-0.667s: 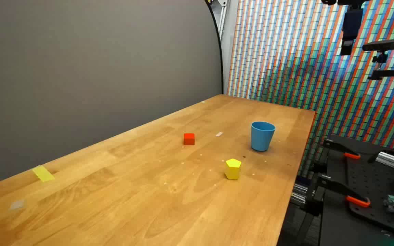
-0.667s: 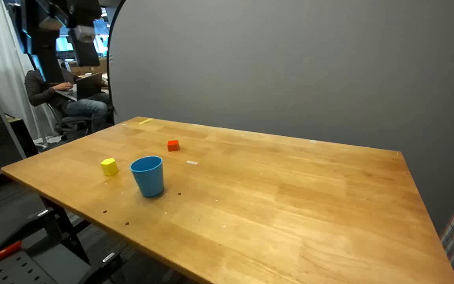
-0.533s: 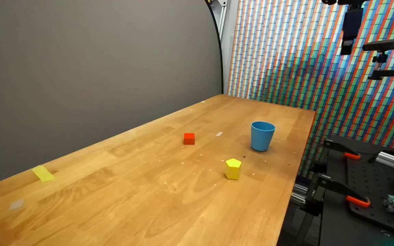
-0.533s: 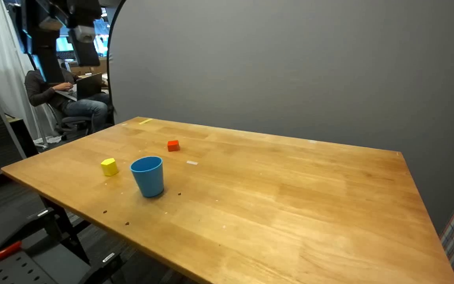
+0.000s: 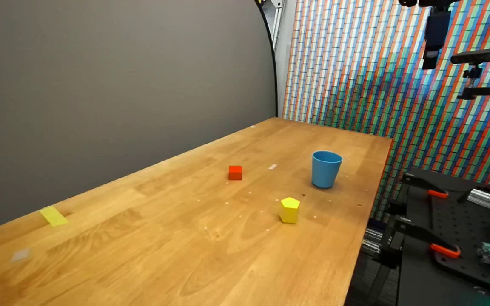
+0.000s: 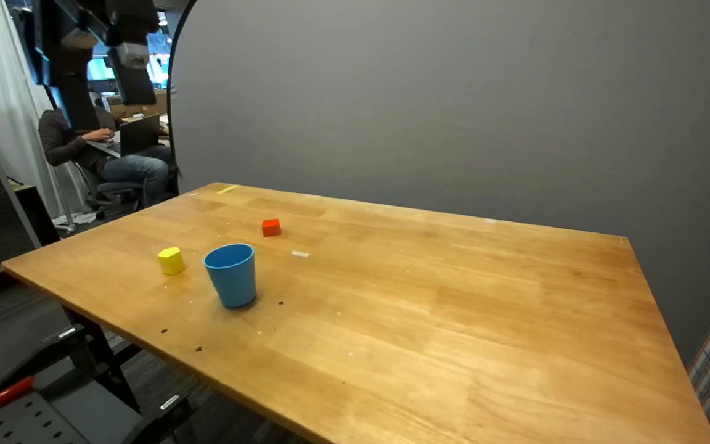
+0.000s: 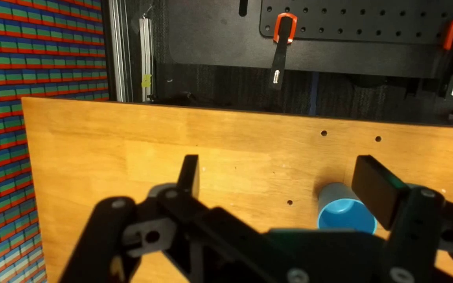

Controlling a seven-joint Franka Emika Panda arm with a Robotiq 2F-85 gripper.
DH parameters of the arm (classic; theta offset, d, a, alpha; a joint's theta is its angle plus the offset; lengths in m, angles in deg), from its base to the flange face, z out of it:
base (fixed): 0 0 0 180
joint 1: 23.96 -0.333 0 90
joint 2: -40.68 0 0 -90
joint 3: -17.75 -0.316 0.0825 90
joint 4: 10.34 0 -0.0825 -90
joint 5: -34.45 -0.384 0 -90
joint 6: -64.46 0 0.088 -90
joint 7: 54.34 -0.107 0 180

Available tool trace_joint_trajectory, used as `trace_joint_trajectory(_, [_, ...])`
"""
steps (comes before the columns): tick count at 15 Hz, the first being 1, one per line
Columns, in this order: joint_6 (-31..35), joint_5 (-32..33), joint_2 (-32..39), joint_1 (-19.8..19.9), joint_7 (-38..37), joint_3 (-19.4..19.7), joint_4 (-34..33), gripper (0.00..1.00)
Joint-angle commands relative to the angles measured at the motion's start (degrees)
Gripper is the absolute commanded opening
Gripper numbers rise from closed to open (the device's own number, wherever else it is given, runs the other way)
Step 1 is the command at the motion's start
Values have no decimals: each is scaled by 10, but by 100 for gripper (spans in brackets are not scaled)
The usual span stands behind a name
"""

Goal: Put the yellow block in the cup

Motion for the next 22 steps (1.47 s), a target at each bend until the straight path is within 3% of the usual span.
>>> trace_joint_trajectory(1, [36,-37,68,-67,-26,-34,-9,100])
trace_joint_trajectory(5, [96,-92,205,-148,-23,-87,-39,100])
trace_joint_trajectory(8, [128,-99,306,-182,-20,-121,-71,100])
trace_joint_trajectory(14, [180,-38,517,-184,-42,-158,-172,100])
trace_joint_trajectory(18, [202,-9,659,-185,-24,-143,-275,100])
trace_joint_trajectory(22, [182,-36,762,-180,31,-134,-375,100])
